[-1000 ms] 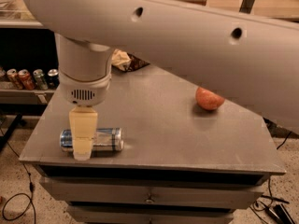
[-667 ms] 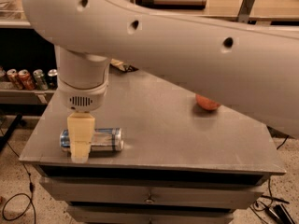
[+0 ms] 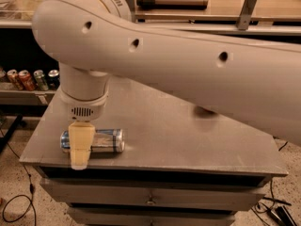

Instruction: Place redbull can upright

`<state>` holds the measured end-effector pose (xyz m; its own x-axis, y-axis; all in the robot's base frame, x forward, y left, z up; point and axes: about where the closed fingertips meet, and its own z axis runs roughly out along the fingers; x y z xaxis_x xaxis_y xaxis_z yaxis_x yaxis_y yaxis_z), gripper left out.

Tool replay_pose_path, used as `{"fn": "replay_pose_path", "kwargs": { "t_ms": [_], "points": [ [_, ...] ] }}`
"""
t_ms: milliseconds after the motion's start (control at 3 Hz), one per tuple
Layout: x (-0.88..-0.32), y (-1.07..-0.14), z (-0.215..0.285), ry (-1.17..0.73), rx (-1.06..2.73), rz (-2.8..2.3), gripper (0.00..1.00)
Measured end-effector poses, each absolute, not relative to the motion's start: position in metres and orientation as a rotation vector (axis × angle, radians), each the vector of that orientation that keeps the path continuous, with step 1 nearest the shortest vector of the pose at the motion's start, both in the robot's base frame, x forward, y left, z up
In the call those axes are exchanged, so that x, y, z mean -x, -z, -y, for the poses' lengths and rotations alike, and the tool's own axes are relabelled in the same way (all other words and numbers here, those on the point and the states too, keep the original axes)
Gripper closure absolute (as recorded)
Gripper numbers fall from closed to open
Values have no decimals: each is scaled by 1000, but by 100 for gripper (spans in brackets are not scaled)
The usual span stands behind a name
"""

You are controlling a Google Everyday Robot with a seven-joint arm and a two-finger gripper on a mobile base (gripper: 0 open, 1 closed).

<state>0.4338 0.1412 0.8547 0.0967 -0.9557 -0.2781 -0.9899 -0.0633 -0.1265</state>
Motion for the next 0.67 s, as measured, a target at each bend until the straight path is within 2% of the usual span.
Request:
{"fn": "replay_pose_path", "kwargs": {
  "t_ms": [333,667],
  "points": [
    [-434,-847,-145,-189,2098,-1930,0],
    [-434,-842,-146,-199,2097,-1933,17]
  ]
}}
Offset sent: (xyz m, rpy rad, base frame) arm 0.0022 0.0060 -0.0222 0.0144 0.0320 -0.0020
